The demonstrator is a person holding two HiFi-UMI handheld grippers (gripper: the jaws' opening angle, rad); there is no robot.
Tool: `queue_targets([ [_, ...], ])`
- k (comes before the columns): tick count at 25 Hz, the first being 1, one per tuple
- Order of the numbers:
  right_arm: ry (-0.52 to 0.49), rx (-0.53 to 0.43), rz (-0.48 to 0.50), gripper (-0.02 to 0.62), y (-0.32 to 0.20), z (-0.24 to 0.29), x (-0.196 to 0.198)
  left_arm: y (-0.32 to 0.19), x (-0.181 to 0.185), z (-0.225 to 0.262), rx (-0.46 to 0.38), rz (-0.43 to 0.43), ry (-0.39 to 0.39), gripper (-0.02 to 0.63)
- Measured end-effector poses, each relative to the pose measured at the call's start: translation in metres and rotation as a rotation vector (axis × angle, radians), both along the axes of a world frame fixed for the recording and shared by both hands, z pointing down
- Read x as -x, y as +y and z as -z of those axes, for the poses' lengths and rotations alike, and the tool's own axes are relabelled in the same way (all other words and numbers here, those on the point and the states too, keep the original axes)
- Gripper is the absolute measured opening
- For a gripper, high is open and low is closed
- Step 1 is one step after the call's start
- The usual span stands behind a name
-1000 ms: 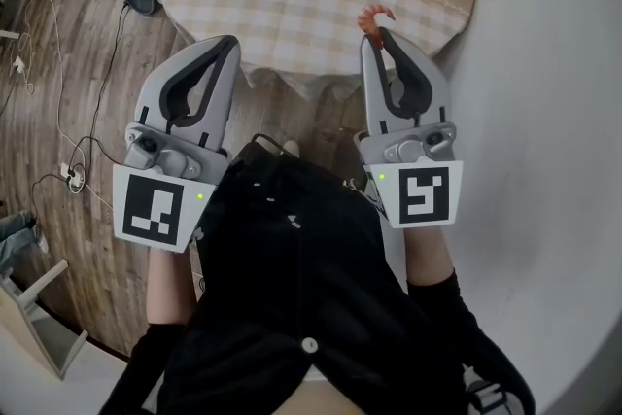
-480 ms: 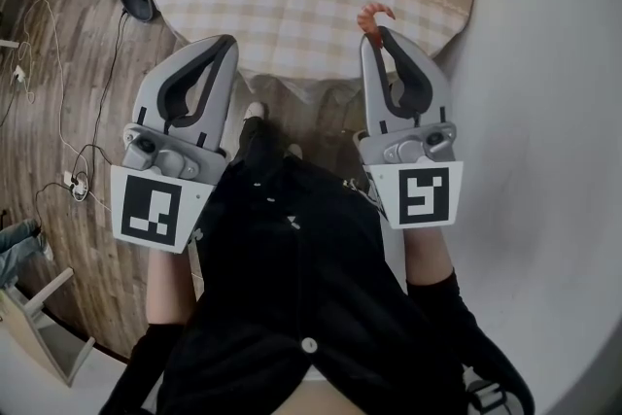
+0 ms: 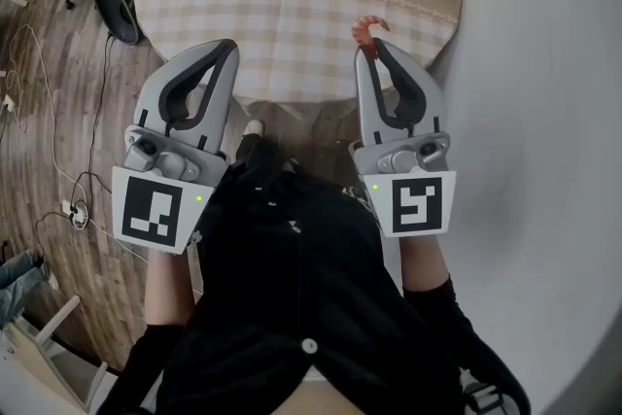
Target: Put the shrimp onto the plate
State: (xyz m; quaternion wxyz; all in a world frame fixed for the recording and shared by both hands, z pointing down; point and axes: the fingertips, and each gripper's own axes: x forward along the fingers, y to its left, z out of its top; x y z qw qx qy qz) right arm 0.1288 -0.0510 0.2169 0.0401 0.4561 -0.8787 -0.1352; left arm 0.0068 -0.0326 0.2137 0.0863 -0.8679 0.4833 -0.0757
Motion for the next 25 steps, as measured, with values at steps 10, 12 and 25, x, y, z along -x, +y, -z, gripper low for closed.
queue_targets([
  [10,0.024,0.037,-0.067,0.037,-0.049,-0.004,0.034,-0.061,0.026,-0.003,0.025,-0.096,0.005,0.002],
  [12,0.026,0.041,-0.084,0.037,-0.058,-0.004,0.040,-0.072,0.031,-0.004,0.030,-0.115,0.006,0.002],
  [25,0.039,0.055,-0.171,0.037,-0.105,-0.008,0.085,-0.125,0.070,-0.014,0.049,-0.218,0.014,0.002],
])
